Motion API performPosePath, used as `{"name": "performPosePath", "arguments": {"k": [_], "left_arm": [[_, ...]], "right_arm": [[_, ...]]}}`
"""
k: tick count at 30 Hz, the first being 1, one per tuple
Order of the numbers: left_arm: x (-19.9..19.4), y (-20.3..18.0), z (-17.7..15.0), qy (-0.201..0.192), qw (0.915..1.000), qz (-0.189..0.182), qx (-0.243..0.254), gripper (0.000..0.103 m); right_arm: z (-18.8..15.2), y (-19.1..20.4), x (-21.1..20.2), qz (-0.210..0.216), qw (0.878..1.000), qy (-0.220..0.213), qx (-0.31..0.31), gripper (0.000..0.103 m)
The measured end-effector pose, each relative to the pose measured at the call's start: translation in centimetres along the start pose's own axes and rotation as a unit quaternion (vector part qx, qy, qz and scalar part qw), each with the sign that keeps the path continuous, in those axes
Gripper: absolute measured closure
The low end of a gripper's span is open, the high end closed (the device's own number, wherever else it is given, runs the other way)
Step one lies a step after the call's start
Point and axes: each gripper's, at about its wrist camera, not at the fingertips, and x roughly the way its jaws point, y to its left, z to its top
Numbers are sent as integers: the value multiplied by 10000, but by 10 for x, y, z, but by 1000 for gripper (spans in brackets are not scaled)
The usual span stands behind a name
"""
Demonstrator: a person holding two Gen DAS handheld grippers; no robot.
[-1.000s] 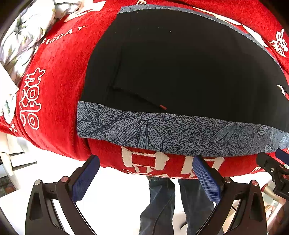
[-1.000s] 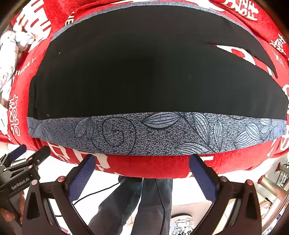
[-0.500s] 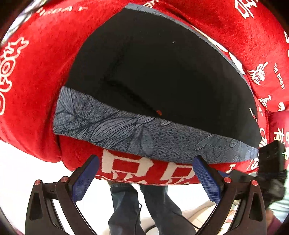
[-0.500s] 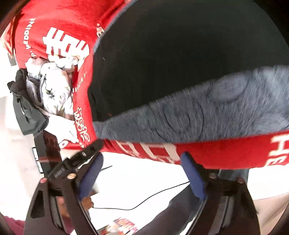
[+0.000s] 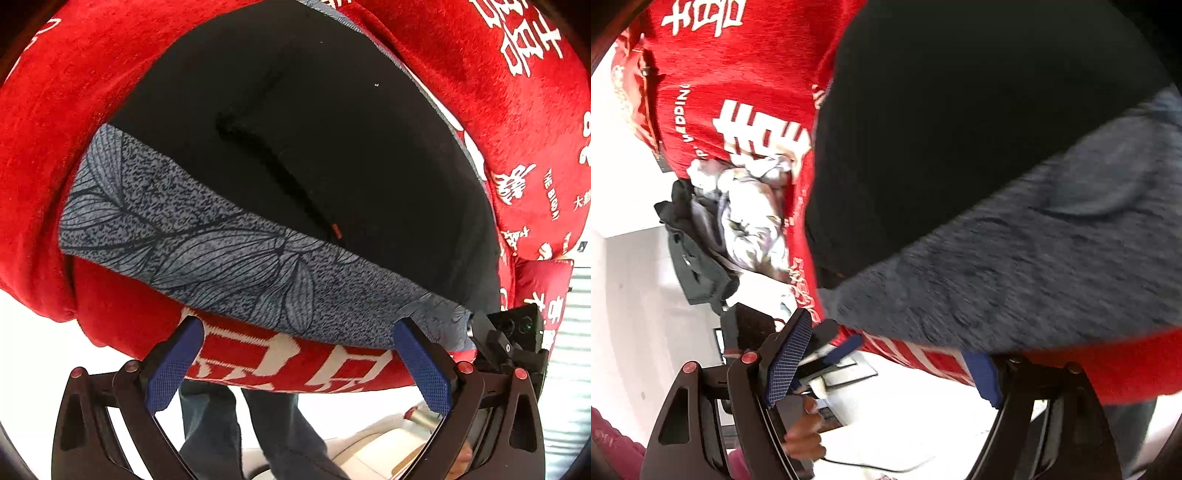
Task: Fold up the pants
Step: 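Grasp the waistband with both grippers and lift it up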
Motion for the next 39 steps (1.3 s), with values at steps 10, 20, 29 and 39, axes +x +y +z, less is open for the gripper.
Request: {"name": "performPosePath", "arguments": {"k": [10, 20, 29, 39], "left_arm": [[-14, 4, 9, -273, 9950, -749, -603, 0], [-2, -15, 46, -674, 9964, -110, -500, 13], [8, -44, 49, -443, 9983, 329, 182, 16], [14, -76, 62, -399, 9967, 696, 100, 77]], "right_arm": [[10, 19, 16, 814, 9952, 126, 537, 92], [6, 8, 12, -37, 9987, 454, 246, 88], [-6, -56, -82, -133, 9880, -975, 1190, 64], [17, -44, -101, 117, 9779, -1361, 1582, 96]]}}
